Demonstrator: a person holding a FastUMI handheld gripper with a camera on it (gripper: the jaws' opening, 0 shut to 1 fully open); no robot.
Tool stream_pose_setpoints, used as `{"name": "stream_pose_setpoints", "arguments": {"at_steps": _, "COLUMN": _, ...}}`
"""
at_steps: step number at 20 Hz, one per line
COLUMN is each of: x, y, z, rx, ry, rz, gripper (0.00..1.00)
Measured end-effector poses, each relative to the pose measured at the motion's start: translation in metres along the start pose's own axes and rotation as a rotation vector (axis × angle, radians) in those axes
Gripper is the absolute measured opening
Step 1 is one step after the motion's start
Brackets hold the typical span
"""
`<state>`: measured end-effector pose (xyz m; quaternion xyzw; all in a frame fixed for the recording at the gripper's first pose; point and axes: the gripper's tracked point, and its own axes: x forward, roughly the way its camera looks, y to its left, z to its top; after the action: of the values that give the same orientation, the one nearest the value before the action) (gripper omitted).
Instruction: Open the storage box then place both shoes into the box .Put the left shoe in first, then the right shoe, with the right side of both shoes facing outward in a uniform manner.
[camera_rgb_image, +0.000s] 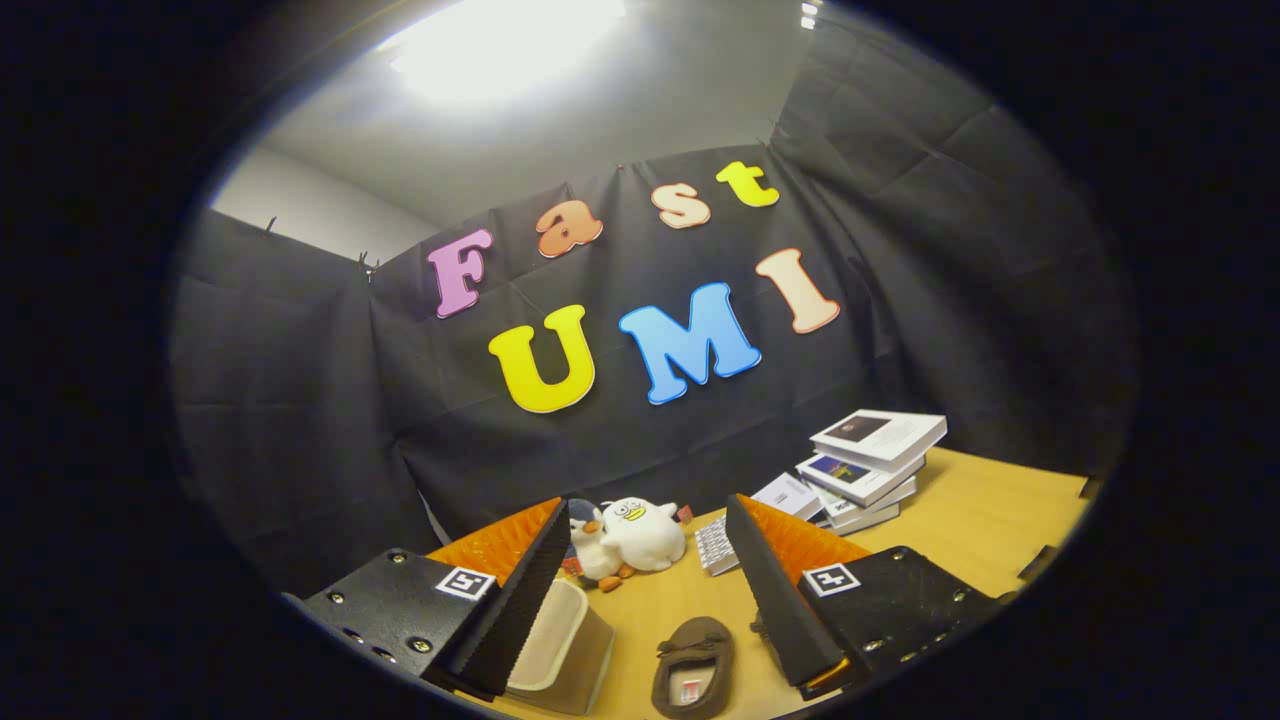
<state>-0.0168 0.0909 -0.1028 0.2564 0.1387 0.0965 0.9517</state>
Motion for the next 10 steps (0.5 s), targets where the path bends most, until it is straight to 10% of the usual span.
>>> {"name": "stream_pose_setpoints", "arguments": {"at_steps": 10, "x": 0.008, "y": 0.012, "z": -0.073, "rx": 0.409, "ry": 0.186, "rz": 0.036, "gripper": 0.97}}
